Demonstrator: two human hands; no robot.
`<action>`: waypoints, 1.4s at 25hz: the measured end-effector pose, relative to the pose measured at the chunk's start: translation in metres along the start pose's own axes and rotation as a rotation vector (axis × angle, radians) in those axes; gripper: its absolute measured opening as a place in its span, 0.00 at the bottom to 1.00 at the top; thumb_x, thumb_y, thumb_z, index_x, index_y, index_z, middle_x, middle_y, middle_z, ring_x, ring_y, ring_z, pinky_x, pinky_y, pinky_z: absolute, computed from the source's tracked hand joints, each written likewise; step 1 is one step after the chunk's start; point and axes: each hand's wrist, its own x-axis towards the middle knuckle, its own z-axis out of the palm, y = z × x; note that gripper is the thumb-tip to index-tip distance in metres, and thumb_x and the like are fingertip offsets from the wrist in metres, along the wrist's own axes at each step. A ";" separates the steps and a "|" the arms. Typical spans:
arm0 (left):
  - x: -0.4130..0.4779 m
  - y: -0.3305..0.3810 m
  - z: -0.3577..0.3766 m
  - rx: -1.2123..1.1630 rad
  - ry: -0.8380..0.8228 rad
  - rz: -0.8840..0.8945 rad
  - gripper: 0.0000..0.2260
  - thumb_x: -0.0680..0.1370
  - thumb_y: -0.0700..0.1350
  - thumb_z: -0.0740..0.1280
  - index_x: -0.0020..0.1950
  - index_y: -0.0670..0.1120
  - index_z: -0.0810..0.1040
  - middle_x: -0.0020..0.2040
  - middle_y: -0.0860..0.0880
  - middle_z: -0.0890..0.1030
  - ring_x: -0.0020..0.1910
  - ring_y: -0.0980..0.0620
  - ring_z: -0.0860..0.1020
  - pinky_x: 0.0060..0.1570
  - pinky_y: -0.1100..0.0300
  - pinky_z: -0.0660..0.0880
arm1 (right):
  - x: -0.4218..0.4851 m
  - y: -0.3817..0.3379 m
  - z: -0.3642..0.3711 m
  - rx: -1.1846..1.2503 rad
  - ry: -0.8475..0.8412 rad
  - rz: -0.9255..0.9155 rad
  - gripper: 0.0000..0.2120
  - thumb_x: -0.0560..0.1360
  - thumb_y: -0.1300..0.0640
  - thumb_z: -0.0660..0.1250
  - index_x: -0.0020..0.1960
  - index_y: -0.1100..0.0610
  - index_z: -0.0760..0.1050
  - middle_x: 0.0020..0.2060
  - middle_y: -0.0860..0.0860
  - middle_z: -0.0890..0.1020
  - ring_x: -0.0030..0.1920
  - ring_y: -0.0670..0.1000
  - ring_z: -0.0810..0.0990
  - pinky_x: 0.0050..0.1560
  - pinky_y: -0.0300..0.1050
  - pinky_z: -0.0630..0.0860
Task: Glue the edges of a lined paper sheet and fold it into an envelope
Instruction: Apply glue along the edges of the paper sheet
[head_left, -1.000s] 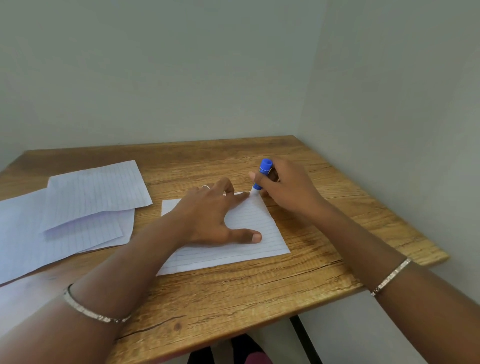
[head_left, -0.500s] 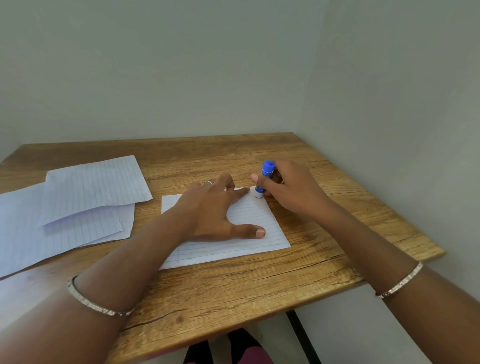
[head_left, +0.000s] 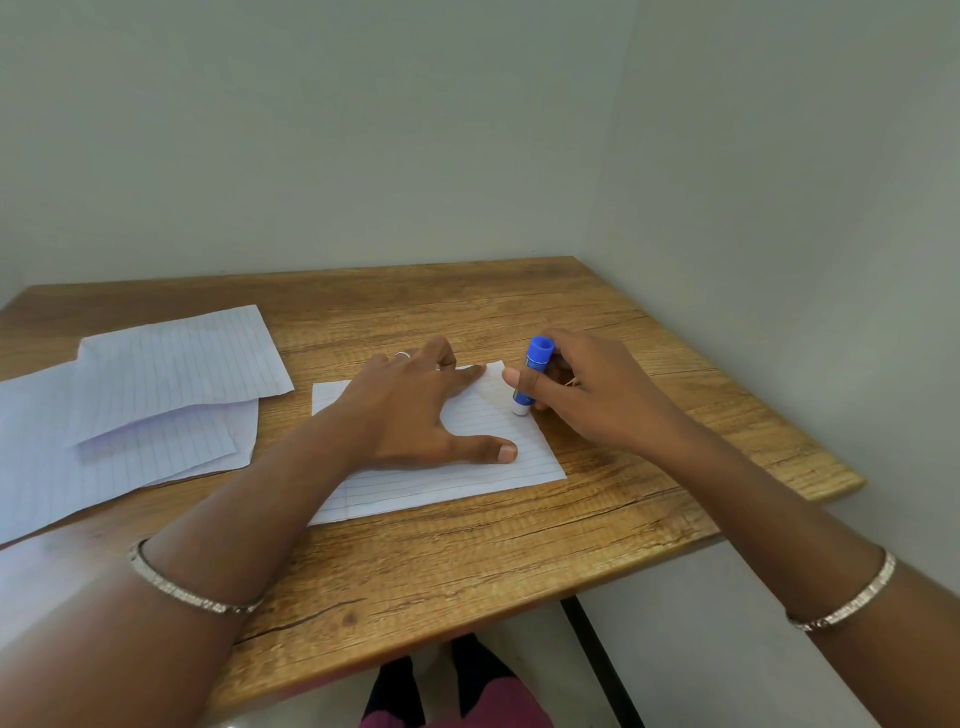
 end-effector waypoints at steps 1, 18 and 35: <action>0.001 0.000 0.000 0.003 -0.004 -0.001 0.55 0.60 0.85 0.43 0.80 0.57 0.61 0.62 0.53 0.69 0.50 0.53 0.70 0.49 0.55 0.66 | -0.003 0.000 -0.002 0.006 -0.004 0.001 0.19 0.79 0.38 0.66 0.47 0.56 0.77 0.39 0.51 0.83 0.39 0.51 0.79 0.40 0.45 0.72; 0.001 -0.003 0.002 -0.022 0.006 -0.010 0.56 0.58 0.87 0.42 0.79 0.58 0.62 0.62 0.54 0.69 0.55 0.52 0.72 0.52 0.53 0.65 | -0.066 -0.010 -0.033 0.090 -0.132 -0.004 0.18 0.76 0.35 0.65 0.44 0.50 0.78 0.40 0.48 0.85 0.42 0.49 0.82 0.46 0.55 0.80; -0.001 -0.004 0.001 -0.023 -0.002 -0.002 0.53 0.61 0.85 0.44 0.79 0.59 0.60 0.61 0.54 0.68 0.55 0.52 0.73 0.54 0.53 0.67 | 0.041 -0.001 0.010 0.013 -0.009 0.041 0.15 0.79 0.40 0.67 0.41 0.48 0.69 0.33 0.45 0.76 0.33 0.43 0.73 0.36 0.39 0.67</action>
